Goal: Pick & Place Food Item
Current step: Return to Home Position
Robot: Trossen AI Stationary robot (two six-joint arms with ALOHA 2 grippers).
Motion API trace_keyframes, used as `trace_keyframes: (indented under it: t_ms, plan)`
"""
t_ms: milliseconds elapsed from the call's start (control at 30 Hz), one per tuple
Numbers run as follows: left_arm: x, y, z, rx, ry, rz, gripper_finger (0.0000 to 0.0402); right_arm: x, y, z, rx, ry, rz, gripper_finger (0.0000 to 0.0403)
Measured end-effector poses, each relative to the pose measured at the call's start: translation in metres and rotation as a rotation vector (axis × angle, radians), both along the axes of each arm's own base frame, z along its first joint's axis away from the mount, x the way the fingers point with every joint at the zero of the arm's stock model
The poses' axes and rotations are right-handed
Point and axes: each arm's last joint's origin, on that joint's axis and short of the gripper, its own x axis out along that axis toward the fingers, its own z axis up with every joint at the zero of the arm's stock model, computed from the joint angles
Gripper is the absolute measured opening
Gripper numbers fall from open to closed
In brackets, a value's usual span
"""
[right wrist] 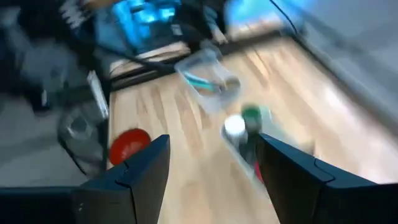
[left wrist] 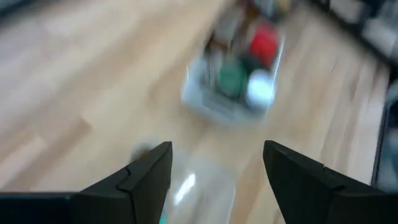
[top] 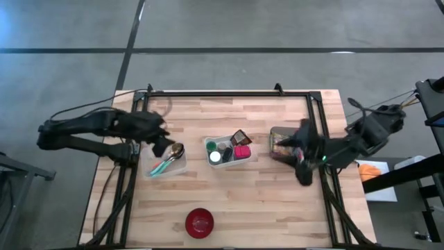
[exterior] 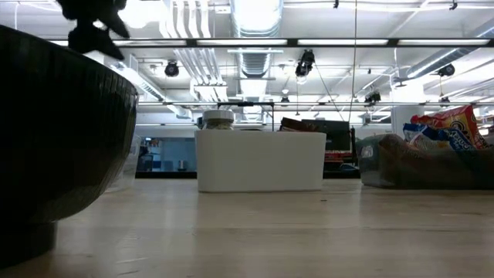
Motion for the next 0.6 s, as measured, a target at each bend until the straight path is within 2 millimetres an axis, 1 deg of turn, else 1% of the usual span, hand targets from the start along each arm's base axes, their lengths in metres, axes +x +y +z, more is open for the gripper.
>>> trace_keyframes:
  t_ms: [33,100,167,200,267,333,433,600]
  plan:
    - [-0.005,-0.001,0.004,0.029,-0.057,0.037,0.0254,-0.008,-0.004,-0.001,0.055,0.009,-0.07,0.0233]
    - [-0.014,-0.001,0.01,0.066,-0.161,0.152,0.0254,-0.019,-0.01,-0.008,0.092,0.045,-0.178,0.0233]
    - [-0.021,0.0,0.012,0.103,-0.219,0.235,0.0254,-0.025,-0.013,-0.015,0.097,0.056,-0.214,0.0233]
    - [-0.023,0.001,0.013,0.126,-0.232,0.238,0.0254,-0.027,-0.014,-0.018,0.1,0.055,-0.21,0.0233]
    - [-0.024,0.0,0.013,0.176,-0.256,0.185,0.0254,-0.028,-0.014,-0.024,0.102,0.022,-0.18,0.0233]
    - [-0.021,-0.002,0.014,0.209,-0.301,0.12,0.0254,-0.032,-0.016,-0.028,0.1,-0.048,-0.135,0.0233]
    - [-0.016,-0.002,0.014,0.271,-0.399,0.083,0.0254,-0.038,-0.02,-0.037,0.099,-0.173,-0.076,0.0233]
    - [-0.017,-0.002,-0.002,0.311,-0.531,0.066,0.0254,-0.057,-0.031,-0.06,0.159,-0.352,0.041,0.0233]
